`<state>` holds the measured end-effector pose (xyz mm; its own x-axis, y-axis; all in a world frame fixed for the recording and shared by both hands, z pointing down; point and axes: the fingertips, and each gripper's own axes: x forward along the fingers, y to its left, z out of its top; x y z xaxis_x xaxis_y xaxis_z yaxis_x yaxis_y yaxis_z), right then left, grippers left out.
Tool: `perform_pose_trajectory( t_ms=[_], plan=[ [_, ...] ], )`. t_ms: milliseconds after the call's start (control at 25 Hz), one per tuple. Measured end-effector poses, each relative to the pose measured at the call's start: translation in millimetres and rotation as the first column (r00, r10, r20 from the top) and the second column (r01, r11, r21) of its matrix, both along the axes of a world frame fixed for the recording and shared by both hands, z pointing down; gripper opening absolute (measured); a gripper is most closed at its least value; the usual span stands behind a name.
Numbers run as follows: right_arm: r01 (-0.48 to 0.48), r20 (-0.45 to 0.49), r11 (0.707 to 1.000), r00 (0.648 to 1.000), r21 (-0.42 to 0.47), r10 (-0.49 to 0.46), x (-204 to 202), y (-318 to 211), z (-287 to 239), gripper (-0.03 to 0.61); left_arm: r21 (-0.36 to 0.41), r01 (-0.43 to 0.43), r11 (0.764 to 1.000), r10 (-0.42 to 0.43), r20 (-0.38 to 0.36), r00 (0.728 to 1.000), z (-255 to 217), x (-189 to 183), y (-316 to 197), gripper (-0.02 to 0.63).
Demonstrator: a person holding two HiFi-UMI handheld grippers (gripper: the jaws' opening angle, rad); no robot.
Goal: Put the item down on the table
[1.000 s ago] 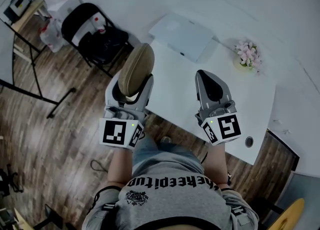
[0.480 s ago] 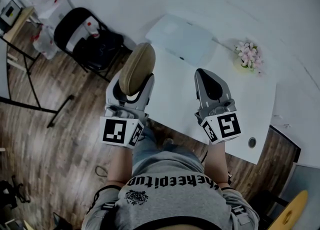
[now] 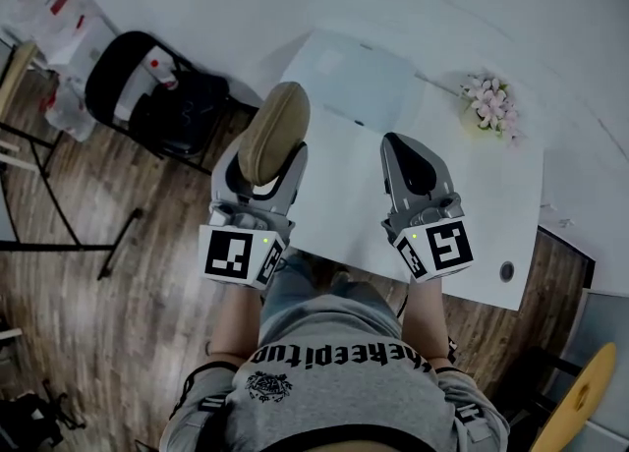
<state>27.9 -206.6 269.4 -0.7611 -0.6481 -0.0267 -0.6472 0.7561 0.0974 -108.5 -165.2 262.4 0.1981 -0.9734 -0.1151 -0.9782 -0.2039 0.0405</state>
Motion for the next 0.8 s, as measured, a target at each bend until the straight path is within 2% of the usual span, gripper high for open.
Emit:
perform_pose_trajectory(
  t_ms=[360, 800],
  plan=[
    [-0.096, -0.026, 0.994, 0.995, -0.043, 0.095, -13.3, -22.7, 15.4, 0.0, -0.056, -0.106, 0.993, 0.105, -0.011, 0.994, 23.7, -13.6, -39.5, 0.291],
    [-0.202, -0.029, 0.972, 0.979, -0.117, 0.2, -17.7, -41.3, 40.6, 0.0, -0.13, -0.228, 0.965, 0.227, -0.027, 0.974, 65.9, -17.9, -71.9, 0.291]
  ],
)
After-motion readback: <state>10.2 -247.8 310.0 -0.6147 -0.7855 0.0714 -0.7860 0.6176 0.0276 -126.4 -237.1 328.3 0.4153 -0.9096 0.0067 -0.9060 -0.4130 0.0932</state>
